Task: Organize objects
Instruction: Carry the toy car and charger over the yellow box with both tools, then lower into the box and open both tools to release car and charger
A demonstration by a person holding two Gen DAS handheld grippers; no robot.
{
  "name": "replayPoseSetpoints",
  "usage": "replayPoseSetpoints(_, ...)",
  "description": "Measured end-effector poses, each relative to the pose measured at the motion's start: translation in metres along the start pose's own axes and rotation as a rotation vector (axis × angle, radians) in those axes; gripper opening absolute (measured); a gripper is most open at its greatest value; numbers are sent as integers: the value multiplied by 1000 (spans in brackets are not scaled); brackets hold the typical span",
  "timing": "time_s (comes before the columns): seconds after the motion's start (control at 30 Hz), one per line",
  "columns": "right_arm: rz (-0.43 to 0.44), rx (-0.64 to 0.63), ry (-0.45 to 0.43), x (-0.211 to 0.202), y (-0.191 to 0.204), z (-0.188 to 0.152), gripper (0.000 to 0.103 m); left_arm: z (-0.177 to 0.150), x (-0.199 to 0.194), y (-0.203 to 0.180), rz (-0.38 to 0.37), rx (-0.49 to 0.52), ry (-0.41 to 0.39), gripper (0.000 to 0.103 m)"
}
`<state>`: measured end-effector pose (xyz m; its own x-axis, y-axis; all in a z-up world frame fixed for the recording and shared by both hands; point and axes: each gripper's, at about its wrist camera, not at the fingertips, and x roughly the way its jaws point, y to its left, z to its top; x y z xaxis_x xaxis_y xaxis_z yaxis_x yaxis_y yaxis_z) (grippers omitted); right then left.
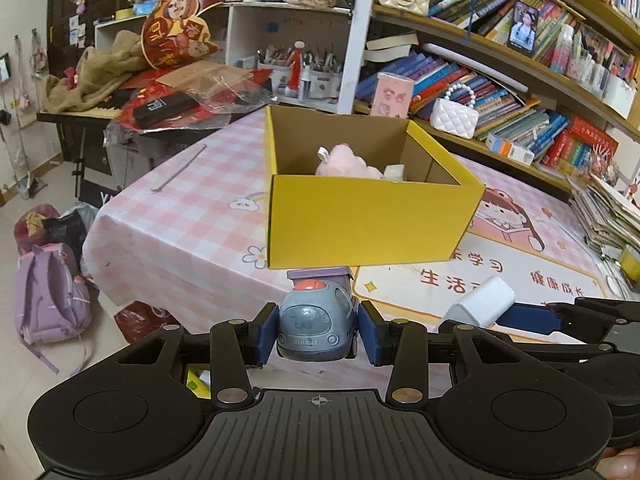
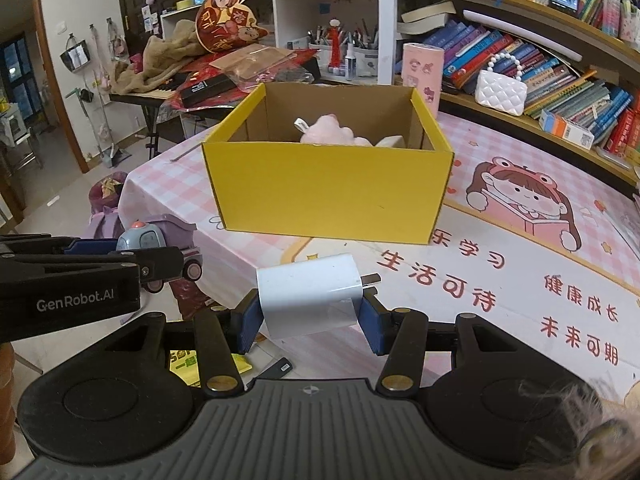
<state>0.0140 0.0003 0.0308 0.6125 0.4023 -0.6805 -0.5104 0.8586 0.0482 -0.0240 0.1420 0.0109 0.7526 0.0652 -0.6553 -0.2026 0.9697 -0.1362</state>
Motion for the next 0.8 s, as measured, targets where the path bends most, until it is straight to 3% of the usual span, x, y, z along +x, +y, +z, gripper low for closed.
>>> replayPoseSetpoints(0.37, -11, -12, -12, 14, -13, 21, 49, 23, 11, -5, 12, 17, -42, 41)
replayPoseSetpoints(0.8, -8, -47, -164, 33, -46, 95, 49, 91, 37, -18, 34, -14, -162, 41)
